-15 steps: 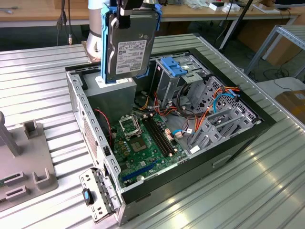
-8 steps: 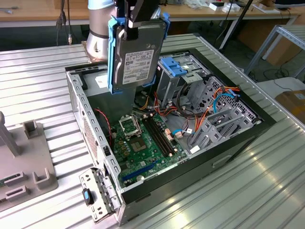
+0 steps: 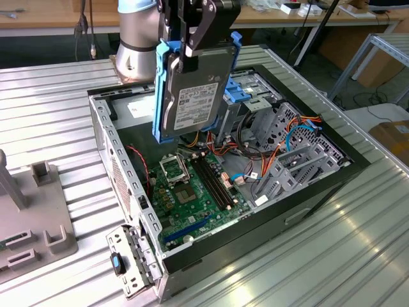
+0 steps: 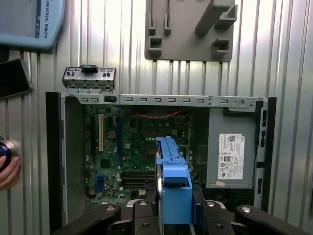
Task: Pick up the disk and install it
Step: 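Pick up the disk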
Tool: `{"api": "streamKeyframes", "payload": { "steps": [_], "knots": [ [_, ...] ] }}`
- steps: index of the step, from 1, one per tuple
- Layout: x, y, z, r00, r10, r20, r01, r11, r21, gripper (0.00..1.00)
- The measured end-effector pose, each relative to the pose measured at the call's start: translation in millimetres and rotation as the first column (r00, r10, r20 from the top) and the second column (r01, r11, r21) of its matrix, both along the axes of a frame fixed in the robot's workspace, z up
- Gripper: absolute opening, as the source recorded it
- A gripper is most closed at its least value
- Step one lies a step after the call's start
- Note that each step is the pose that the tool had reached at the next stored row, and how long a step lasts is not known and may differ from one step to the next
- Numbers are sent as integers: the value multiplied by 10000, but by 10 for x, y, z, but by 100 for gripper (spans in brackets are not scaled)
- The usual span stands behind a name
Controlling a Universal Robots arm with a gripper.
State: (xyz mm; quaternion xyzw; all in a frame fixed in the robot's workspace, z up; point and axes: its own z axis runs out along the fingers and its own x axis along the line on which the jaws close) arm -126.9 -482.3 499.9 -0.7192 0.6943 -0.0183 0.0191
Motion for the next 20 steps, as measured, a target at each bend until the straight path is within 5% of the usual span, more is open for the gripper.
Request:
{"api": "streamKeyframes", "payload": {
  "steps": [7, 13, 14, 20],
  "knots": [
    [0, -334, -25, 10000, 0, 1, 0, 10000, 1, 37],
    [0, -525, -39, 10000, 0, 0, 0, 10000, 0, 37],
    [0, -588, -45, 10000, 0, 1, 0, 10000, 0, 37],
    [12, -589, -45, 10000, 2, 0, -2, 10000, -5, 37]
  ]
}}
